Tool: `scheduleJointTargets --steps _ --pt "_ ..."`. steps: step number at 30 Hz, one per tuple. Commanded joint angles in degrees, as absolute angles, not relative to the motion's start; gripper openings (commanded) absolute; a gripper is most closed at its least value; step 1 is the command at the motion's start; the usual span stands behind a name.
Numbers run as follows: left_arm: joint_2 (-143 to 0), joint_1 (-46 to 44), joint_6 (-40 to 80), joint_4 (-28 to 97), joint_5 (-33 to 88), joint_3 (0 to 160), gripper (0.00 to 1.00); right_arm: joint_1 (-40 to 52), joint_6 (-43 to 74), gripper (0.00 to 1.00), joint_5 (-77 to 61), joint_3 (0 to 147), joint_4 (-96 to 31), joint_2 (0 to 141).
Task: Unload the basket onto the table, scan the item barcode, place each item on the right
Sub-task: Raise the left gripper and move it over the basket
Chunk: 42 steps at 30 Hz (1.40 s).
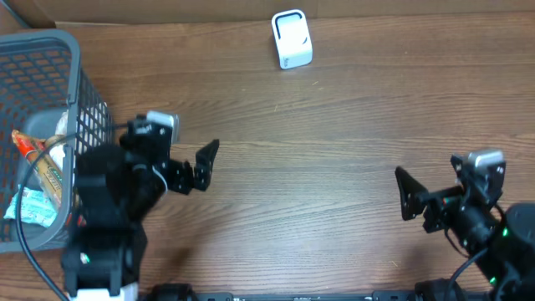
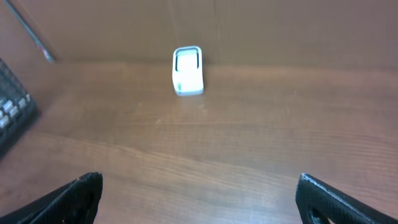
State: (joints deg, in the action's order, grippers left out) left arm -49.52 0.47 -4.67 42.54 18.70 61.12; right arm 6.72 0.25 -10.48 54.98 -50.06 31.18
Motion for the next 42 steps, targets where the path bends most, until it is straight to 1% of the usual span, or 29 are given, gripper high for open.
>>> scheduleJointTargets --steps 1,6,9,18,22,24,28,31,33,38,42 --pt "-56.5 0.3 -6.1 48.6 22.6 70.9 1.0 6.3 -2.0 1.0 -11.3 63.0 -54.3 37.5" --pt "-67.2 0.3 -6.1 61.3 23.8 85.4 1.0 6.3 -2.0 1.0 -11.6 74.5 -64.7 47.5" --pt "-71.2 0.4 -6.1 65.7 23.8 91.6 0.99 6.3 -2.0 1.0 -13.1 80.0 -69.4 52.3" --pt "-75.0 0.3 -6.3 65.9 23.7 93.1 1.0 6.3 -1.5 1.0 -24.5 81.8 -69.3 58.7" --pt "-76.5 0.4 -7.1 65.6 22.8 93.1 1.0 6.3 -1.6 1.0 -26.7 81.8 -68.2 60.6" --pt "-76.6 0.4 -4.8 65.4 20.0 93.2 1.0 6.3 -1.6 1.0 -26.6 81.8 -68.2 61.6" --pt "-76.6 1.0 3.4 66.6 9.6 94.8 1.0 6.3 -1.6 1.0 -26.6 81.8 -68.5 64.0" --pt "-76.6 2.5 5.0 68.0 5.8 96.4 0.98 6.3 -1.6 1.0 -26.6 81.8 -68.9 65.9" --pt "-76.6 3.8 5.0 68.7 5.4 96.9 0.97 6.3 -1.5 0.97 -26.7 81.8 -68.9 67.1" --pt "-76.6 7.5 5.4 70.1 5.3 97.9 0.96 6.3 -1.6 0.97 -26.6 81.8 -68.9 68.7" --pt "-76.6 12.9 7.0 72.1 4.0 101.8 0.98 6.3 -1.6 0.97 -26.6 81.8 -68.8 68.8"
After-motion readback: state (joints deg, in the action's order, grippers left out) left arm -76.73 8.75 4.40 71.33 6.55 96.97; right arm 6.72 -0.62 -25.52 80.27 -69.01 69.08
